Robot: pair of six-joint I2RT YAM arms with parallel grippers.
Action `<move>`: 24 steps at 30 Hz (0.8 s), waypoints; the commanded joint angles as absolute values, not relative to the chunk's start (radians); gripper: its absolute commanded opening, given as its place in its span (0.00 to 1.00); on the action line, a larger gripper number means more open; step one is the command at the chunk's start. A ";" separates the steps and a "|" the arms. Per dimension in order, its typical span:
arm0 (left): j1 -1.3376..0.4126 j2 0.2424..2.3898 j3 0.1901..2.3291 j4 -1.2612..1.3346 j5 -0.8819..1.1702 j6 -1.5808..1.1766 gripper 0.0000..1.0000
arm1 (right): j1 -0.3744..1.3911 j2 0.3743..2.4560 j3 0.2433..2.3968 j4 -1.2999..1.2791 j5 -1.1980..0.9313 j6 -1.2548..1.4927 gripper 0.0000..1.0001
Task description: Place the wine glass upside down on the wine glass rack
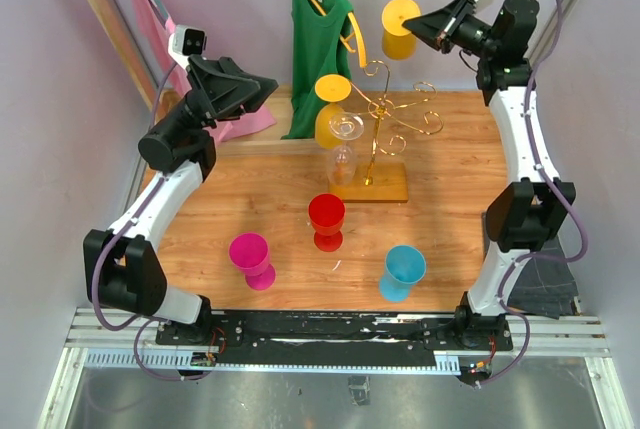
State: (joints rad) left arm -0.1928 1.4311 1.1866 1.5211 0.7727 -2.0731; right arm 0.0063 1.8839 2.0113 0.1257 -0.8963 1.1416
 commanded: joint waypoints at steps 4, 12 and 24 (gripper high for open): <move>-0.186 1.407 1.175 1.720 0.787 -2.068 0.47 | 0.060 1.913 2.065 0.023 -0.943 1.092 0.01; -0.186 1.406 1.167 1.726 0.783 -2.073 0.47 | 0.110 1.912 2.056 -0.035 -0.953 1.043 0.01; -0.186 1.402 1.164 1.725 0.779 -2.071 0.47 | 0.158 1.892 2.004 -0.091 -0.953 0.995 0.01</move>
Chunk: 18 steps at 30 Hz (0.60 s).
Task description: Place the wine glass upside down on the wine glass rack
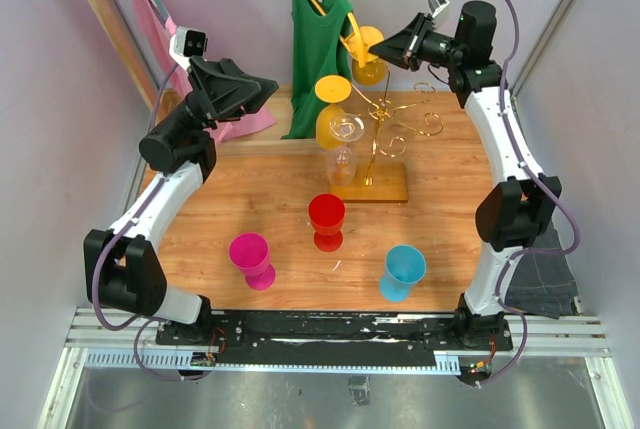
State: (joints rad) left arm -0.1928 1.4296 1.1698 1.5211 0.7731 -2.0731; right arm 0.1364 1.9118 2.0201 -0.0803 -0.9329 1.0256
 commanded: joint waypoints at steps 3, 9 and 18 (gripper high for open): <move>-0.186 1.402 1.164 1.723 0.779 -2.072 0.47 | 0.166 1.881 1.984 -0.096 -0.954 0.987 0.01; -0.186 1.405 1.162 1.723 0.778 -2.072 0.47 | 0.169 1.872 1.969 -0.121 -0.954 0.971 0.01; -0.186 1.408 1.164 1.721 0.777 -2.073 0.47 | 0.168 1.844 1.932 -0.128 -0.964 0.970 0.01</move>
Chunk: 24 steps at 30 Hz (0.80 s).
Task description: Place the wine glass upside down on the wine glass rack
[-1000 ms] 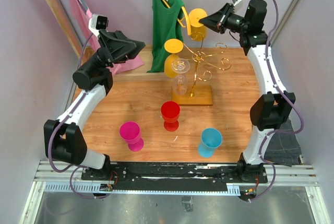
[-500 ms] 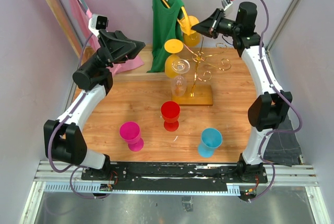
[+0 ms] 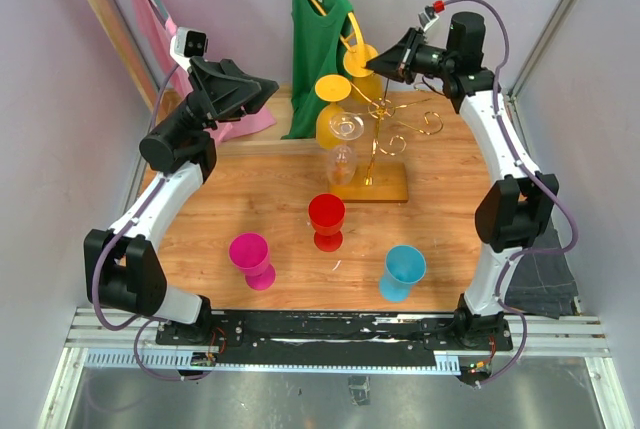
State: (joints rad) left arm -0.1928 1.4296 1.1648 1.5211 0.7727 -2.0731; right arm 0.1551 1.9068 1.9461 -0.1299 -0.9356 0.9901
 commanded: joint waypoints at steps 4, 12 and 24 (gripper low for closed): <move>-0.186 1.411 1.167 1.720 0.776 -2.073 0.47 | 0.169 1.826 1.914 -0.138 -0.966 0.960 0.01; -0.186 1.414 1.169 1.719 0.776 -2.071 0.47 | 0.168 1.791 1.884 -0.144 -0.971 0.959 0.01; -0.186 1.417 1.163 1.720 0.777 -2.070 0.47 | 0.150 1.748 1.814 -0.142 -0.975 0.956 0.01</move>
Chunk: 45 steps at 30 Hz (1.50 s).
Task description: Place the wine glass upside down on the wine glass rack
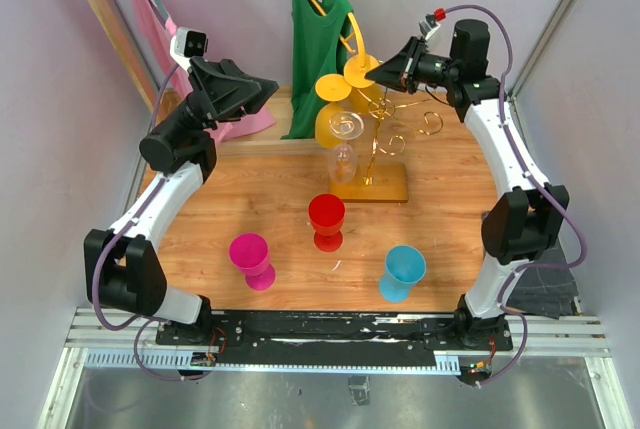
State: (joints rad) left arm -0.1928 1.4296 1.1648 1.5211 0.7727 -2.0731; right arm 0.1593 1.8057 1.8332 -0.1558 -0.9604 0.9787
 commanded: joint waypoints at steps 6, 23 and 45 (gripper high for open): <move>-0.186 1.417 1.156 1.724 0.776 -2.070 0.47 | 0.115 1.724 1.776 -0.127 -0.961 0.964 0.01; -0.186 1.420 1.158 1.723 0.779 -2.070 0.47 | 0.068 1.791 1.849 -0.098 -0.950 1.005 0.01; -0.186 1.427 1.179 1.701 0.786 -2.060 0.47 | 0.101 1.900 1.964 -0.061 -0.995 1.053 0.01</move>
